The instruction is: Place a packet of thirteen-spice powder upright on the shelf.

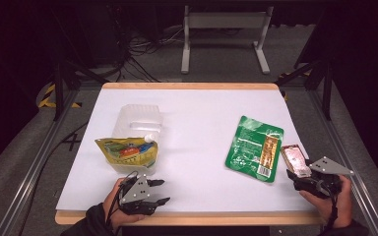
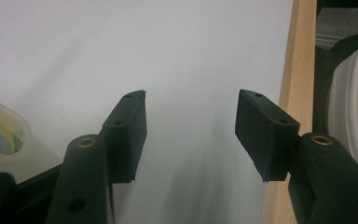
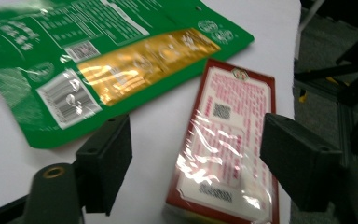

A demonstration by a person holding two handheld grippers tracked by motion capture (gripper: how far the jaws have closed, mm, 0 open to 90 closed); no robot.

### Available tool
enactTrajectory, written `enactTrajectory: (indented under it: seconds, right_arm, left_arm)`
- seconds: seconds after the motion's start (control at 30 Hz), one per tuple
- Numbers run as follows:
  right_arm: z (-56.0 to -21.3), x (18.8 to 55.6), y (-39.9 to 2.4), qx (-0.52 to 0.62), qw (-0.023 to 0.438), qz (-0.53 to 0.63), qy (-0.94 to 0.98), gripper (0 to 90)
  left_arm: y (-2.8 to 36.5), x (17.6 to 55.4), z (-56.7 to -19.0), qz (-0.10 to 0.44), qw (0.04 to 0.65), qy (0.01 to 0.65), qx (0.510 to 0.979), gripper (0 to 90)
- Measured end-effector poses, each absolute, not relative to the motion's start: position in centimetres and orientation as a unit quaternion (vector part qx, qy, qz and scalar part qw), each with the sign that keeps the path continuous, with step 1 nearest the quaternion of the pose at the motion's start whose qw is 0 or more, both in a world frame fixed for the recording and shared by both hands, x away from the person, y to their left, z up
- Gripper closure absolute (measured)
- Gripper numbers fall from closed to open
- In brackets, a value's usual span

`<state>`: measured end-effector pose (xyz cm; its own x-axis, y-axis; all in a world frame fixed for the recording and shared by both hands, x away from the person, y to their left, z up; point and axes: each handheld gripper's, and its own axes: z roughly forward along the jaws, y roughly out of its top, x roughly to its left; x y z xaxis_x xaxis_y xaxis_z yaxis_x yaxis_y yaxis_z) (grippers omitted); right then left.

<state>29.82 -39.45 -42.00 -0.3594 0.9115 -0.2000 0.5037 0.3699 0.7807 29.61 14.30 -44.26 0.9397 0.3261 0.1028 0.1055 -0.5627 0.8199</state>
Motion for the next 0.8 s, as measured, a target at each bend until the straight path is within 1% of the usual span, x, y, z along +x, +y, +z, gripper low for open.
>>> enactTrajectory:
  seconds: [0.13, 0.23, 0.3, 0.33, 0.4, 0.43, 0.57, 0.6, 0.8]
  right_arm:
    - [-42.6, 29.8, -40.7, 0.507, 0.323, 0.307, 0.738, 15.3]
    - [-43.2, 30.2, -41.5, 0.534, 0.293, 0.303, 0.733, 14.5]
    - [-43.7, 30.5, -41.7, 0.549, 0.274, 0.294, 0.733, 15.3]
    - [-43.8, 30.6, -41.8, 0.554, 0.266, 0.293, 0.733, 17.2]
    - [-43.9, 30.7, -41.7, 0.552, 0.254, 0.296, 0.737, 22.2]
    - [-43.8, 30.6, -41.6, 0.547, 0.259, 0.293, 0.74, 26.9]
    - [-43.6, 30.5, -41.0, 0.54, 0.271, 0.28, 0.746, 27.6]
    - [-43.3, 30.4, -40.8, 0.538, 0.278, 0.284, 0.744, 27.8]
    - [-42.8, 30.3, -41.0, 0.538, 0.284, 0.312, 0.73, 28.6]
  left_arm:
    - [14.3, 29.3, -44.3, 0.121, 0.45, 0.127, 0.876, 43.5]
    - [14.3, 29.3, -44.2, 0.12, 0.453, 0.124, 0.875, 43.9]
    - [14.4, 29.4, -44.2, 0.117, 0.454, 0.126, 0.874, 43.9]
    - [14.4, 29.4, -44.2, 0.117, 0.453, 0.125, 0.875, 43.9]
    - [14.4, 29.4, -44.2, 0.117, 0.454, 0.126, 0.874, 43.8]
    - [14.4, 29.4, -44.1, 0.117, 0.454, 0.126, 0.874, 43.8]
    - [14.4, 29.5, -44.1, 0.117, 0.455, 0.125, 0.874, 43.9]
    - [14.4, 29.5, -44.1, 0.116, 0.455, 0.125, 0.874, 43.9]
    - [14.2, 29.6, -44.1, 0.111, 0.456, 0.126, 0.874, 44.0]
